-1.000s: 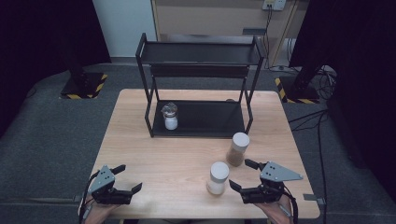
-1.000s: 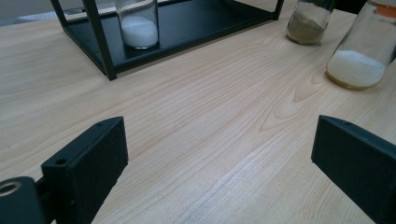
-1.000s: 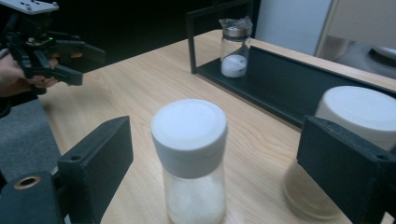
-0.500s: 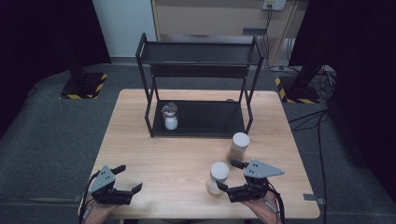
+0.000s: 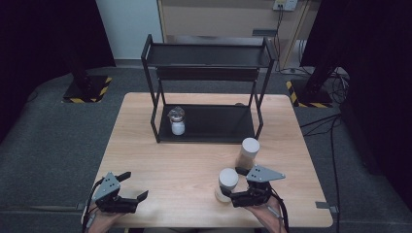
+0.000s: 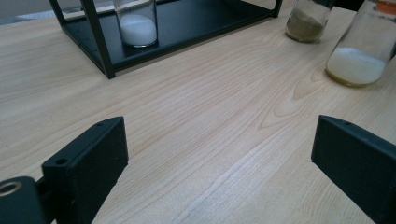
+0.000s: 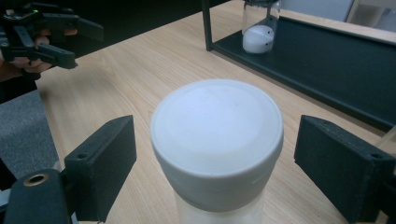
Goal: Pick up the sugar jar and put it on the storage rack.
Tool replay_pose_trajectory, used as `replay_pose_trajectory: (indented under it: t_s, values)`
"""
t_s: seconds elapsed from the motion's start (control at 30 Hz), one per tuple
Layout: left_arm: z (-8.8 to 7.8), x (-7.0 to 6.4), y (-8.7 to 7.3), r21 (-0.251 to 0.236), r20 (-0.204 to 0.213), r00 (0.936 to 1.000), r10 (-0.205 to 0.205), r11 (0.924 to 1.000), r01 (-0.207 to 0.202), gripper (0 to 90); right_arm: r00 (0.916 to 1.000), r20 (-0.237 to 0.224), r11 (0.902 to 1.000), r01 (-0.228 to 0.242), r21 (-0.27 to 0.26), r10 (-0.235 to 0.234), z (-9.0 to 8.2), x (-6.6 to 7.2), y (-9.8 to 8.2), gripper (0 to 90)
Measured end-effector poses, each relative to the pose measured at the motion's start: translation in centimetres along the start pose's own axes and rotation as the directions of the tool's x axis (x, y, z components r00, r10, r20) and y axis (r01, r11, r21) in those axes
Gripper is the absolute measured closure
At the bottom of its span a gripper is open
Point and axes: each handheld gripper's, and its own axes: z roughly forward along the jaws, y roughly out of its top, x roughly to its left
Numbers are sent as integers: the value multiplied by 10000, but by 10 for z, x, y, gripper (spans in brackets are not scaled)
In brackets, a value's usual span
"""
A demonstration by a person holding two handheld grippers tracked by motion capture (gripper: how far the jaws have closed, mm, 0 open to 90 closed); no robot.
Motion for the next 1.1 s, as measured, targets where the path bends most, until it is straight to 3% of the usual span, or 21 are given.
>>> replay_pose_trajectory:
  t_s: [0.2, 0.4, 0.43, 0.7, 1.1]
  values:
    - [0, 0, 0, 7, 1, 10000, 7, 10000, -7, 28, 9999, -30, 9999, -125, -34, 125, 5, -2, -5, 151]
    - [0, 0, 0, 17, -4, 10000, 33, 10000, -33, 27, 10000, 29, 10000, 39, 16, -39, 12, 1, -4, 257]
    - [0, -1, 0, 11, -8, 10000, 32, 10000, -32, 28, 10000, 12, 9999, -21, -112, 21, 15, 2, -7, 309]
    - [1, 0, 0, 42, 0, 10000, 53, 10000, -53, 28, 9992, 392, 9997, 91, -226, -82, 18, 12, -8, 326]
    - [1, -1, 1, 70, -28, 10000, 67, 10000, -66, 28, 9989, 468, 9997, 5, -235, 6, 17, 14, -8, 327]
